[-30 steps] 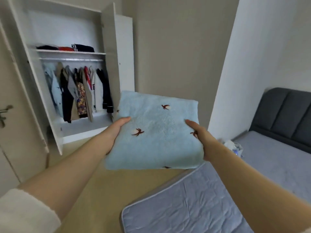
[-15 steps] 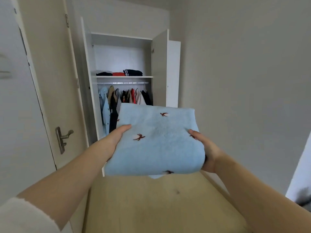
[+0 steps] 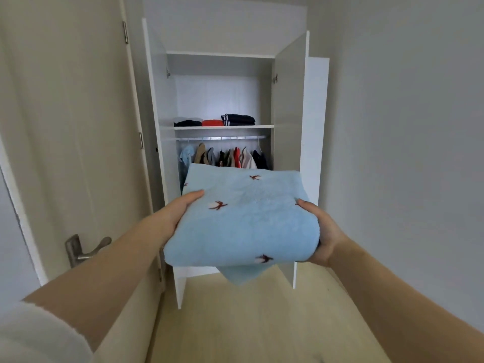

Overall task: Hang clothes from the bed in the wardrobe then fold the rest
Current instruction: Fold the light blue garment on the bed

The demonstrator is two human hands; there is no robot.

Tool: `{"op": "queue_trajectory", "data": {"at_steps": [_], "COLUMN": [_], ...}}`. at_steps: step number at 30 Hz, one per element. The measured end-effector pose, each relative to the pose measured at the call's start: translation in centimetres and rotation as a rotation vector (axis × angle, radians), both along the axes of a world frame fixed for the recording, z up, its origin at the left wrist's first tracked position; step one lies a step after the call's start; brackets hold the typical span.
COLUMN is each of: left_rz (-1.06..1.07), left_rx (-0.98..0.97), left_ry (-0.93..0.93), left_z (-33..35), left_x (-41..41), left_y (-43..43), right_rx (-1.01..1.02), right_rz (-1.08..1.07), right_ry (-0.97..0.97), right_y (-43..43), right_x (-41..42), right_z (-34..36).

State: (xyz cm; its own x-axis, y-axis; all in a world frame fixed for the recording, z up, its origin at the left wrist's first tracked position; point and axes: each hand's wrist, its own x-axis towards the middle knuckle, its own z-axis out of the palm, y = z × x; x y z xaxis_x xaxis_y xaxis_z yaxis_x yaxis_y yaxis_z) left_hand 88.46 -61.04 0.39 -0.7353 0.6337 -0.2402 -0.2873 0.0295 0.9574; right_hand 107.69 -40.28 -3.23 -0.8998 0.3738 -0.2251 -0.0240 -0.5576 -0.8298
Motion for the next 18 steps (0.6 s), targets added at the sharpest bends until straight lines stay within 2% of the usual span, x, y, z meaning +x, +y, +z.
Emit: {"op": "queue_trajectory", "data": {"at_steps": [4,8,18], "left_rz": [-0.006,-0.035,0.095], "left_rx": [-0.003,0.034,0.243], "left_ry": [-0.034,-0.025,0.066], "left_z": [-0.7,-0.9,1.0], "left_x": [-6.6,-13.5,-33.1], "left_y": [2.4,5.7,16.7], "right_rx": [-0.197,-0.404,-0.336], "right_rz": [-0.039,-0.191,-0.404], "right_ry": [0.112,0.218,0.269], "right_y": [3.2,6.2,15.0], "right_x": [-7.7,-15.3,-36.1], "right_z": [-0.4,-1.5,0.4]}}
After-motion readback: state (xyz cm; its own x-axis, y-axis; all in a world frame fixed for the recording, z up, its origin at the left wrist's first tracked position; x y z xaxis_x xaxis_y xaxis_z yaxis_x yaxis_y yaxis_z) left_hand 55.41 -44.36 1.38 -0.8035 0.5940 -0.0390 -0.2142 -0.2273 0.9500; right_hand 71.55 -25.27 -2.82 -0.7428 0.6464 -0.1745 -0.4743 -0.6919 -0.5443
